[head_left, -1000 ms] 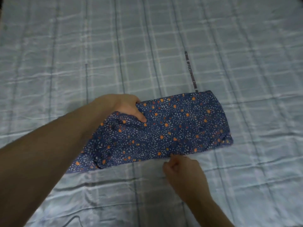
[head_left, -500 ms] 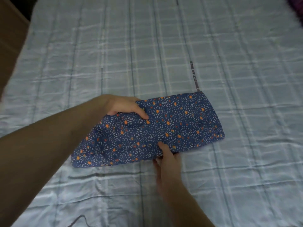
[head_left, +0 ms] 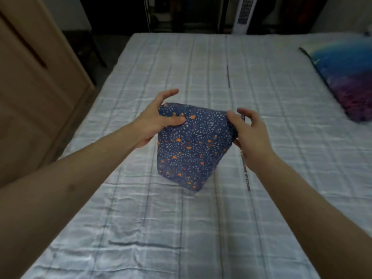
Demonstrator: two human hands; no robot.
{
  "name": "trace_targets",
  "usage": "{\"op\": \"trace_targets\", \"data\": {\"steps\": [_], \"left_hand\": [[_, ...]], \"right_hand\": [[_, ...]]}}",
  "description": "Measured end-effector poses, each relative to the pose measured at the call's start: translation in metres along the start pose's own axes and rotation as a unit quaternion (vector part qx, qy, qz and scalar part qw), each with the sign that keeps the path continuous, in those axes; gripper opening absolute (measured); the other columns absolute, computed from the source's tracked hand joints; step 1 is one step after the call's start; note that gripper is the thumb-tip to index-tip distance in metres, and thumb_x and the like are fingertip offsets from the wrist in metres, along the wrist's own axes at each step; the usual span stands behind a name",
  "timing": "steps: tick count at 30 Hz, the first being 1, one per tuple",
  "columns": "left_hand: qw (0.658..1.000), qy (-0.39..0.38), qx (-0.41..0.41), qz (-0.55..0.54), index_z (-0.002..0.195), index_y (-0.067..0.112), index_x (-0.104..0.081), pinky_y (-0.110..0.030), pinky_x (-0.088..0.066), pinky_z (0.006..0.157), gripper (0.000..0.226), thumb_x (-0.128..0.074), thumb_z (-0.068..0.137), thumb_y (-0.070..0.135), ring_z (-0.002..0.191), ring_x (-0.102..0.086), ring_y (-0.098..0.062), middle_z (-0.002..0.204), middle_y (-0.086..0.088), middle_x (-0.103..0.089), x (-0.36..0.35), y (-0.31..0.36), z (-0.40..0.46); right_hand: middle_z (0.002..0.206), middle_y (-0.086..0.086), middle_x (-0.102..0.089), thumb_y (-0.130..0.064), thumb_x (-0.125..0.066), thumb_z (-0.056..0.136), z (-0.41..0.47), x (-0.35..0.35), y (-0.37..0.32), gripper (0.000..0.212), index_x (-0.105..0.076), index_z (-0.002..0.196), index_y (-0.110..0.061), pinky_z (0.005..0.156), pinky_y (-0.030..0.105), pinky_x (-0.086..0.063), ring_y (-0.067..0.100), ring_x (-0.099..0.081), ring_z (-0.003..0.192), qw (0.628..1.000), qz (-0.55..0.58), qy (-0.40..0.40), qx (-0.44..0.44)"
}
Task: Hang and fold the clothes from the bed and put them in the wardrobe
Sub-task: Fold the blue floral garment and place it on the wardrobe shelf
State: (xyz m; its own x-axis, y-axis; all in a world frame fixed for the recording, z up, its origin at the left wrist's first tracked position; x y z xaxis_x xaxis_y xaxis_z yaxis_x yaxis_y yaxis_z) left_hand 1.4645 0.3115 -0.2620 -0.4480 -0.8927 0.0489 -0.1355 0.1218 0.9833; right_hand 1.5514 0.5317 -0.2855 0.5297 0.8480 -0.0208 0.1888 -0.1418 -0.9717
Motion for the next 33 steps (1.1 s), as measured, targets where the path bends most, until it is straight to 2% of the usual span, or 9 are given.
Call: {"op": "trace_targets", "data": {"steps": [6, 12, 15, 18, 21, 23, 25, 29, 33], "left_hand": [[0.996, 0.072, -0.029, -0.051, 0.132, 0.031, -0.051, -0.027, -0.053, 0.090, 0.067, -0.080, 0.074, 0.016, 0.112, -0.063, -0.013, 0.126, 0.004, -0.064, 0.013, -0.042, -0.029], [0.947, 0.214, 0.225, -0.087, 0.135, 0.021, -0.044, -0.028, -0.054, 0.074, 0.052, -0.067, 0.089, 0.017, 0.090, -0.068, -0.016, 0.120, -0.008, -0.065, 0.001, -0.252, -0.113], [0.925, 0.217, 0.309, -0.055, 0.137, 0.013, -0.042, -0.025, -0.052, 0.071, 0.059, -0.070, 0.086, 0.008, 0.090, -0.065, -0.017, 0.122, -0.012, -0.062, -0.021, -0.325, -0.173], [0.929, 0.235, 0.280, -0.064, 0.128, 0.013, -0.048, -0.011, -0.048, 0.057, 0.049, -0.071, 0.085, 0.006, 0.074, -0.066, 0.003, 0.106, 0.000, -0.066, -0.030, -0.328, -0.182], [0.928, 0.257, 0.270, -0.029, 0.110, 0.023, -0.054, -0.024, -0.053, 0.067, 0.061, -0.079, 0.064, 0.054, 0.081, -0.067, -0.006, 0.105, -0.001, -0.070, -0.020, -0.317, -0.168], [0.926, 0.291, 0.219, 0.094, 0.105, 0.026, -0.050, -0.037, -0.053, 0.079, 0.070, -0.071, 0.053, 0.067, 0.089, -0.064, -0.012, 0.107, 0.003, -0.063, -0.004, -0.297, -0.158], [0.909, 0.325, 0.074, 0.249, 0.115, 0.018, -0.048, -0.035, -0.045, 0.090, 0.066, -0.067, 0.067, 0.058, 0.102, -0.053, -0.019, 0.115, 0.003, -0.049, 0.006, -0.262, -0.145], [0.861, 0.178, -0.179, 0.442, 0.126, 0.007, -0.054, -0.034, -0.029, 0.110, 0.042, -0.059, 0.088, 0.023, 0.130, -0.041, -0.026, 0.142, -0.011, -0.043, -0.036, -0.213, -0.106], [0.828, 0.063, -0.097, 0.549, 0.150, 0.026, -0.029, -0.050, -0.005, 0.120, 0.055, -0.037, 0.097, 0.041, 0.150, -0.004, -0.020, 0.162, 0.002, -0.013, -0.058, -0.255, -0.069]], "right_hand": [[0.111, 0.004, -0.068, -0.011, -0.071, 0.086, -0.011, -0.015, 0.003, 0.026, -0.066, 0.105, -0.028, 0.075, 0.029, -0.054, 0.016, -0.064, 0.094, 0.984, -0.028, -0.134, 0.114], [0.115, -0.017, -0.059, -0.008, -0.070, 0.084, -0.063, -0.013, 0.185, 0.040, -0.057, 0.106, -0.038, 0.087, 0.027, -0.051, 0.006, -0.059, 0.103, 0.946, -0.221, -0.238, 0.016], [0.102, -0.013, -0.062, -0.015, -0.065, 0.068, -0.103, 0.004, 0.267, 0.043, -0.054, 0.095, -0.046, 0.074, 0.016, -0.046, 0.008, -0.058, 0.090, 0.935, -0.263, -0.227, -0.070], [0.097, -0.005, -0.061, -0.013, -0.065, 0.069, -0.118, 0.010, 0.290, 0.042, -0.051, 0.094, -0.044, 0.065, 0.019, -0.043, -0.001, -0.055, 0.077, 0.943, -0.268, -0.184, -0.078], [0.101, -0.003, -0.054, -0.046, -0.066, 0.069, -0.107, 0.008, 0.280, 0.034, -0.049, 0.096, -0.034, 0.080, 0.028, -0.044, 0.010, -0.055, 0.091, 0.940, -0.314, -0.123, -0.045], [0.105, 0.001, -0.048, -0.039, -0.072, 0.076, -0.092, 0.008, 0.262, 0.040, -0.048, 0.103, -0.022, 0.085, 0.030, -0.040, 0.022, -0.051, 0.097, 0.942, -0.329, -0.065, -0.006], [0.113, 0.008, -0.046, -0.022, -0.071, 0.081, -0.079, 0.004, 0.229, 0.040, -0.048, 0.112, -0.012, 0.092, 0.027, -0.034, 0.026, -0.045, 0.106, 0.925, -0.364, -0.018, 0.107], [0.143, 0.015, -0.039, -0.019, -0.054, 0.087, -0.071, -0.042, 0.199, 0.050, -0.045, 0.135, -0.011, 0.108, 0.043, -0.033, 0.031, -0.039, 0.129, 0.847, -0.450, -0.078, 0.273], [0.161, 0.007, -0.017, -0.039, -0.027, 0.093, -0.048, -0.068, 0.241, 0.061, -0.026, 0.151, -0.021, 0.117, 0.054, -0.019, 0.026, -0.016, 0.147, 0.783, -0.556, -0.158, 0.230]]}}
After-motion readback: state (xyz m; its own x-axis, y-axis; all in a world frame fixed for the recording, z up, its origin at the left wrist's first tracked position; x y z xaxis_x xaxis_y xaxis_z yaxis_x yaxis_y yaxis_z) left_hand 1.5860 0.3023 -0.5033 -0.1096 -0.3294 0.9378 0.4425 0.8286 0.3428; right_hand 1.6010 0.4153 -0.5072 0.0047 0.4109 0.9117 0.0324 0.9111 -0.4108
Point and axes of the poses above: each hand's wrist, its own z-axis towards the middle knuckle, its own x-axis out of the back of the hand, y = z × x, the point moved 8 cm from there along z, towards the middle knuckle
